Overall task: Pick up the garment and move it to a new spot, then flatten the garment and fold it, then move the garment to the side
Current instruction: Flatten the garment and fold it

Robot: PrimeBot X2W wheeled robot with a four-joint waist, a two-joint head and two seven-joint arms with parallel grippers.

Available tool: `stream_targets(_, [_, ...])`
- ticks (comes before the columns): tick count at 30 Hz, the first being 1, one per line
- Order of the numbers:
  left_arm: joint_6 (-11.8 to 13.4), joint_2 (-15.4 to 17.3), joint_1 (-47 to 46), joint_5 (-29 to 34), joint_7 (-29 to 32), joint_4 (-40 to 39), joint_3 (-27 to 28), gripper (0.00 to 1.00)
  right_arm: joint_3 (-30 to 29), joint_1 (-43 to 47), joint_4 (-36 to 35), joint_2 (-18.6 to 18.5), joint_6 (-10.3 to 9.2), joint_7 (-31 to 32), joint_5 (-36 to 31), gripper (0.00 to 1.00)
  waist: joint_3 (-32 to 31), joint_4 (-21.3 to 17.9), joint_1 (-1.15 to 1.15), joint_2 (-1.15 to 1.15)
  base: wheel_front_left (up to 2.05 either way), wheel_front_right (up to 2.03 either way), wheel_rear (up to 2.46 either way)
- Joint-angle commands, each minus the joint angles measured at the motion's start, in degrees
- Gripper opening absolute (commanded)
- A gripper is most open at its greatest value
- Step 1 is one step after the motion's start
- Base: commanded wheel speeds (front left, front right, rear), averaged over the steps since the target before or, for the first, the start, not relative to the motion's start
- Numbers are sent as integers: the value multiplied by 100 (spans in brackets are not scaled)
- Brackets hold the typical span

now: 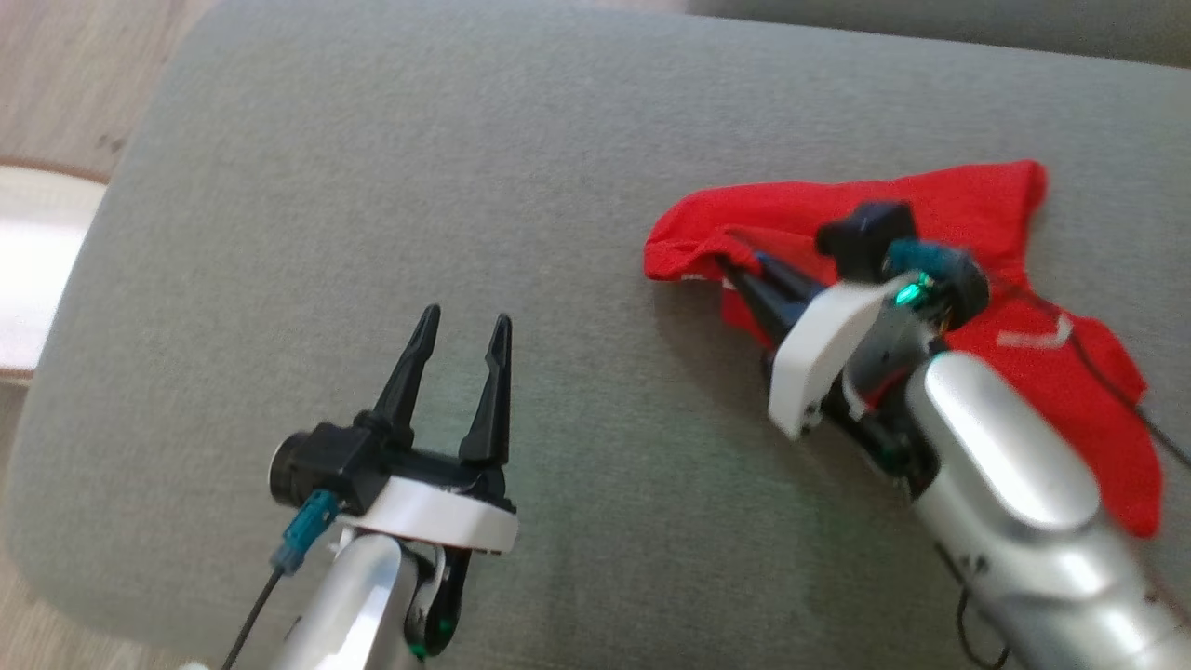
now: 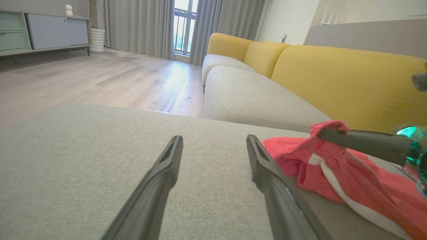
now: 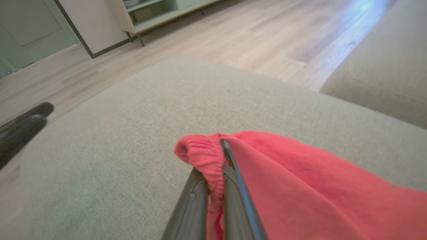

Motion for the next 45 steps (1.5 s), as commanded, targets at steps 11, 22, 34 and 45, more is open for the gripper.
stream_targets(11, [53, 38, -497, -253, -29, -154, -187, 100, 629, -1334, 1536, -679, -4, 515, 1087, 0, 456, 546, -1, 0, 0, 0, 0])
stream_targets(22, [102, 38, -640, -221, -29, -108, -213, 100, 1394, -1933, 2533, -710, -4, -319, 721, 100, 554, 370, -1, 0, 0, 0, 0])
stream_targets(34, [53, 38, -427, 76, -29, -77, 229, 100, 1130, -1573, 2193, -421, -4, -1481, 1158, 100, 29, -588, -1, 0, 0, 0, 0])
stream_targets(45, [-73, 71, -106, 361, -29, -198, 880, 100, 29, -234, 1404, -99, -4, -2099, 936, 100, -397, -1633, -1, 0, 0, 0, 0])
